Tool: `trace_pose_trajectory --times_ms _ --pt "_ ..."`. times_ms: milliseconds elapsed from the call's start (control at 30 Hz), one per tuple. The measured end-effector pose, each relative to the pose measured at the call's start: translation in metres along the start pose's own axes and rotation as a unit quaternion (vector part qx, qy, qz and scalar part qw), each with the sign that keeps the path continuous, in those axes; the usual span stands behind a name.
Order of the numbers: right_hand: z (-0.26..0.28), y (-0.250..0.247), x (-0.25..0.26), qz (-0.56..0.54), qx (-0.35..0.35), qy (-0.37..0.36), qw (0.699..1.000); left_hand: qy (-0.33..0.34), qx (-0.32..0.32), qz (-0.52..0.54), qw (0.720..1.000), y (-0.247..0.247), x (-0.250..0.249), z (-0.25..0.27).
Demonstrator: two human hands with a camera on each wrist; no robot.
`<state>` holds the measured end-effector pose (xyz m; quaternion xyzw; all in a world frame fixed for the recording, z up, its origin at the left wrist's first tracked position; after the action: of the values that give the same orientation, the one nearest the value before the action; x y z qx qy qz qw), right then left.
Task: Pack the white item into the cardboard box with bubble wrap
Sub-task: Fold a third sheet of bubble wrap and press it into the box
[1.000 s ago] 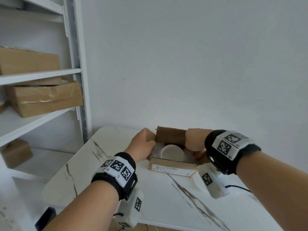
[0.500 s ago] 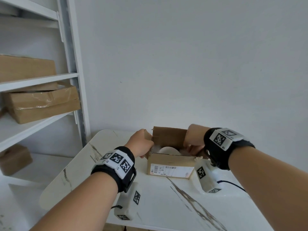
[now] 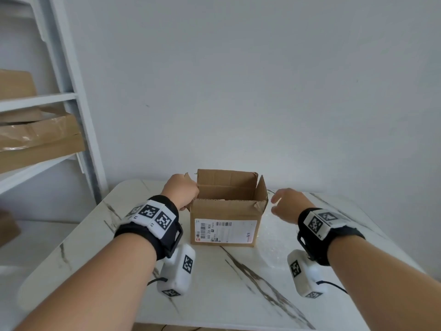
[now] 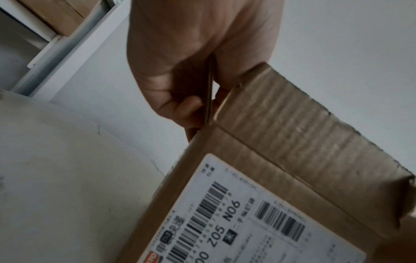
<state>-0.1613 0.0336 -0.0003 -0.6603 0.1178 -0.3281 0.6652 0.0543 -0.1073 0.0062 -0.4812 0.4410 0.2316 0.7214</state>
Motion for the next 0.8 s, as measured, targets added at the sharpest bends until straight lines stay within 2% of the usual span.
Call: trace_pose_trajectory --times_ms 100,267,467,667,800 --pt "-0.009 0.037 -0.012 0.041 0.08 0.01 0.996 -0.007 0.002 -0.001 1.0 0.001 0.0 -0.001" --pt "-0.022 0.062 -0.026 0.046 0.061 0.04 0.996 -0.013 -0.007 -0.001 1.0 0.002 -0.001 -0.004" --pt "-0.024 0.055 -0.029 0.059 0.049 0.043 0.996 -0.027 0.008 -0.006 1.0 0.0 0.0 -0.004" --pt "-0.01 0.005 -0.026 0.004 -0.038 0.046 0.998 -0.045 0.039 -0.034 0.998 -0.006 -0.005 -0.004" --pt "0.011 -0.042 -0.016 -0.047 -0.149 0.039 0.987 0.034 -0.058 -0.07 0.995 -0.015 -0.02 0.003"
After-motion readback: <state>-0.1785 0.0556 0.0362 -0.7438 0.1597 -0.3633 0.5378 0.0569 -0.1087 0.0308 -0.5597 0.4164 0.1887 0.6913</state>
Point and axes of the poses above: each hand's wrist, its own z-axis away from the middle knuckle, its own y-axis out of the palm, x = y × z, the point moved 3 cm from there along -z, towards the middle knuckle, and after that the axes turned 4 degrees about x, right-handed, at the moved point
